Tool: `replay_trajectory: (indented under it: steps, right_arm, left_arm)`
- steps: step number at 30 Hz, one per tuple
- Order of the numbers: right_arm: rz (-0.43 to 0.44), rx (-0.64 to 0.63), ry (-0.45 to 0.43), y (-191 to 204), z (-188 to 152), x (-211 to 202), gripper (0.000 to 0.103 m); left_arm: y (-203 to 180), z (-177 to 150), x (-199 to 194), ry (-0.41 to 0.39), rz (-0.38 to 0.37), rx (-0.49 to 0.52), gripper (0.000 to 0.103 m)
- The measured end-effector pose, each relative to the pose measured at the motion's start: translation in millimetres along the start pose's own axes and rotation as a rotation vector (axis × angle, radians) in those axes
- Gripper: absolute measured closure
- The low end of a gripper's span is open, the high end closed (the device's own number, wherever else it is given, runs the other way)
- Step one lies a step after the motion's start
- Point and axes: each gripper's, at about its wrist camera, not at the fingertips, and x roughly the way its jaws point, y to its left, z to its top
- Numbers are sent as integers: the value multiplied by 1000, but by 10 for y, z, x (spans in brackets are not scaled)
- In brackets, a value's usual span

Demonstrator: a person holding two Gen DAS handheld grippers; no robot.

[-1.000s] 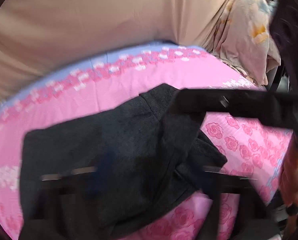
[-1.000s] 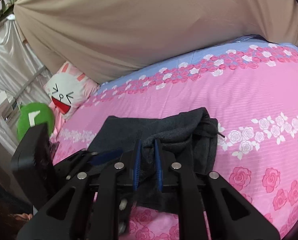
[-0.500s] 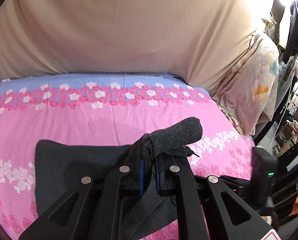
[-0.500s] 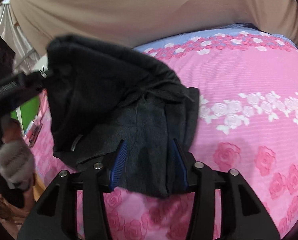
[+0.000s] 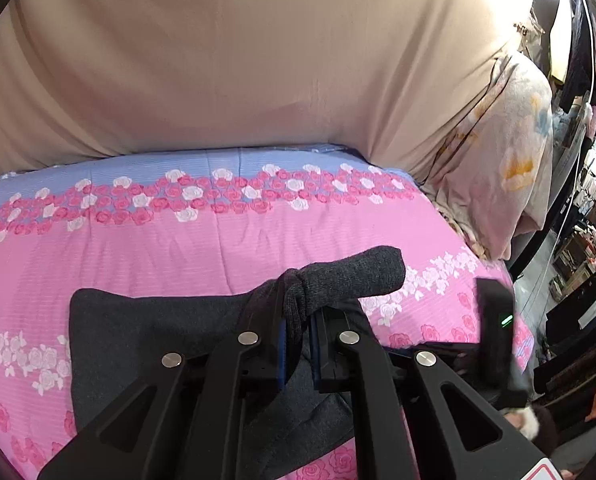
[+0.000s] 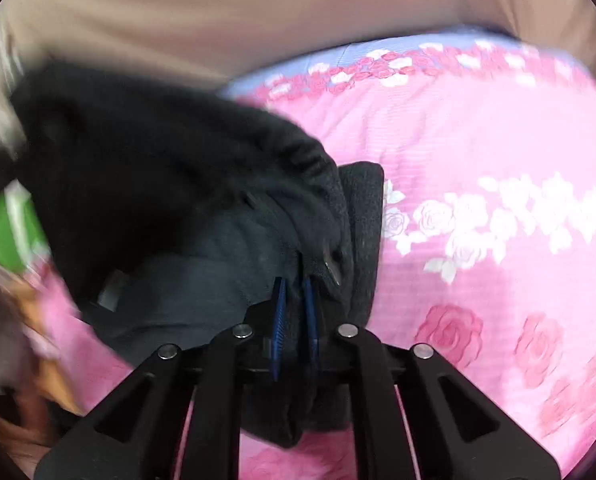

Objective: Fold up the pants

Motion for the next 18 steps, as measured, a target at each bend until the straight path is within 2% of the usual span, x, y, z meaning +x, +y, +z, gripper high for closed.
replay_trajectory:
  steps: [2, 4, 6, 8, 10, 11, 13, 14, 16, 17, 18]
  right_arm:
    - [-36, -25, -80, 23, 55, -182, 45]
    - [-64, -61, -87, 43, 122, -163, 42]
    - [-79, -97, -52, 71, 155, -7, 62]
    - [-106, -128, -11, 99, 174, 165, 100]
    - [-114, -137, 2, 161, 169, 245, 100]
    - [-67, -142, -3, 231, 151, 198, 101]
    - [80, -127, -12, 358, 130, 80, 101]
    - [189, -114, -6, 447, 100, 35, 101]
    - [274, -105, 25, 519, 59, 114, 101]
    - [276, -97, 41, 510, 46, 188, 101]
    - [240, -83, 77, 459, 19, 352, 100]
  left_arm:
    - [-39, -7, 24, 1, 9, 15, 96]
    - [-55, 3, 35, 2, 1, 15, 96]
    - [-68, 5, 39, 0, 2, 14, 96]
    - [-72, 3, 47, 3, 2, 11, 96]
    - [-74, 2, 48, 5, 6, 13, 96]
    - [-70, 1, 43, 5, 8, 14, 96]
    - [-64, 5, 29, 5, 5, 14, 96]
    - [-63, 5, 26, 5, 0, 14, 96]
    - [-73, 6, 38, 4, -6, 12, 96]
    - [-84, 0, 55, 7, -13, 12, 96]
    - [-94, -10, 69, 12, -17, 12, 96]
